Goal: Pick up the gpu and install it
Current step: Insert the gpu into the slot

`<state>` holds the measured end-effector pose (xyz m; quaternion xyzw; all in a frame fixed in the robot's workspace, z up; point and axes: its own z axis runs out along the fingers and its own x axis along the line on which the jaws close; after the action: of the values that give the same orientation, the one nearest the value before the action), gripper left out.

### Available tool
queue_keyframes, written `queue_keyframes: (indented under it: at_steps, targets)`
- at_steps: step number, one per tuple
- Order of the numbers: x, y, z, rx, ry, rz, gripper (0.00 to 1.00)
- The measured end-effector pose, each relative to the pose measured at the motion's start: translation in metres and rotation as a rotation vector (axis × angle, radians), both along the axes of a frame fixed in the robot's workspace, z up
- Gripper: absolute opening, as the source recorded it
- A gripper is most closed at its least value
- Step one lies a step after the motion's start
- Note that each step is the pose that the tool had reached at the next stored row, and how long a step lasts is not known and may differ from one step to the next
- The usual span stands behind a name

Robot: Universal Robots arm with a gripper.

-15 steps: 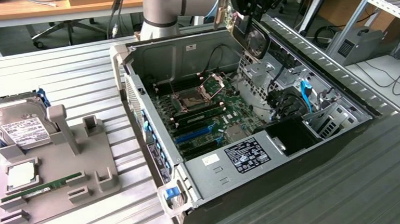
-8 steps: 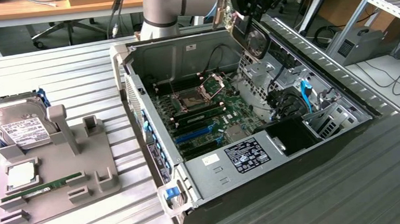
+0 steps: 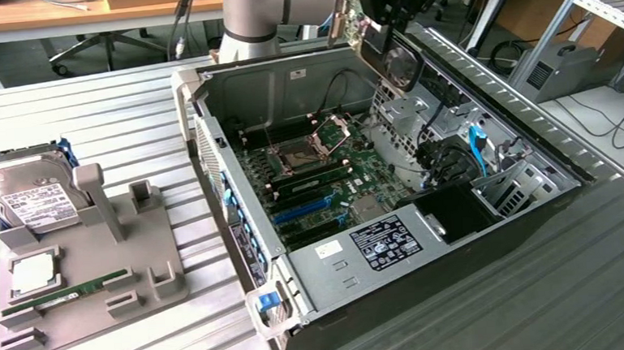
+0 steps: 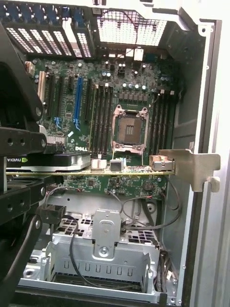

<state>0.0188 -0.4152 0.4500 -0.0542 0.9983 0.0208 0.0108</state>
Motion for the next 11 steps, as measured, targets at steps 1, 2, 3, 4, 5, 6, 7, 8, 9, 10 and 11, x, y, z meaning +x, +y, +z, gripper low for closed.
queue_keyframes:
  at_steps: [1, 2, 3, 4, 5, 6, 7, 8, 9, 10, 11]
  targets:
    - [0.0, 0.0003, 0.0, -0.0001, 0.0, 0.022, 0.27]
    - [-0.0001, 0.0004, 0.0, -0.0001, 0.0, 0.034, 0.27]
    - [-0.0001, 0.0005, 0.0, -0.0001, 0.0, 0.045, 0.27]
    - [0.0, 0.0005, 0.0, -0.0001, 0.0, 0.054, 0.27]
    - [0.0, 0.0005, 0.0, -0.0001, 0.0, 0.059, 0.27]
    - [0.0, 0.0005, -0.0001, 0.0, 0.0, 0.064, 0.27]
    - [0.0, 0.0006, 0.0, 0.0, 0.0001, 0.069, 0.27]
    - [0.0, 0.0006, -0.0001, -0.0001, 0.0, 0.076, 0.27]
    - [0.0, 0.0006, 0.0, -0.0001, 0.0, 0.083, 0.27]
    - [0.0, 0.0006, 0.0, -0.0001, 0.0001, 0.088, 0.27]
    - [0.0, 0.0006, 0.0, -0.0002, 0.0, 0.094, 0.27]
